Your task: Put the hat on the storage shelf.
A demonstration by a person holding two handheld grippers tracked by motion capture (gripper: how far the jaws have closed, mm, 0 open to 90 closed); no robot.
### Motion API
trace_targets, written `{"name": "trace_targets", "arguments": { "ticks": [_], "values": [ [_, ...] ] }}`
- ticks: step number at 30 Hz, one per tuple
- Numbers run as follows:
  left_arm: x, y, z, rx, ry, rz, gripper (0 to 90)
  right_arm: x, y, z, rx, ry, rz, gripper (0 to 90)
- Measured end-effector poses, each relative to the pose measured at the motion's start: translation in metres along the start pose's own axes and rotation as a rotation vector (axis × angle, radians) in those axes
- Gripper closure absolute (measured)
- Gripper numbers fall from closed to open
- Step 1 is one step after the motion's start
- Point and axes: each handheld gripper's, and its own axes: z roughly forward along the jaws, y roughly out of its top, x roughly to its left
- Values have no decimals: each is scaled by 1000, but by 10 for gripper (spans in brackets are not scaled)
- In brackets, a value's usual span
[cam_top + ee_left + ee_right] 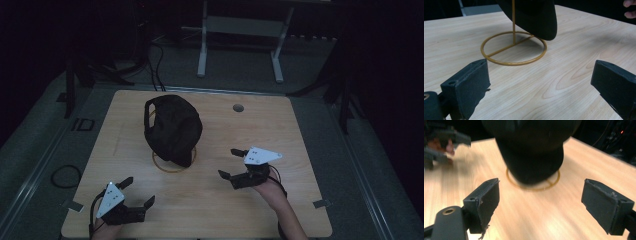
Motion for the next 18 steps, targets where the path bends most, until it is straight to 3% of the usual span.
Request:
{"name": "trace_targets", "arguments": {
  "ticks": [9,18],
  "values": [
    [0,-1,2,11,-5,3,24,-4,-32,-13,21,-17,41,147],
    [0,-1,1,12,5,1,23,1,-55,-24,54,-23,68,147]
  ]
}}
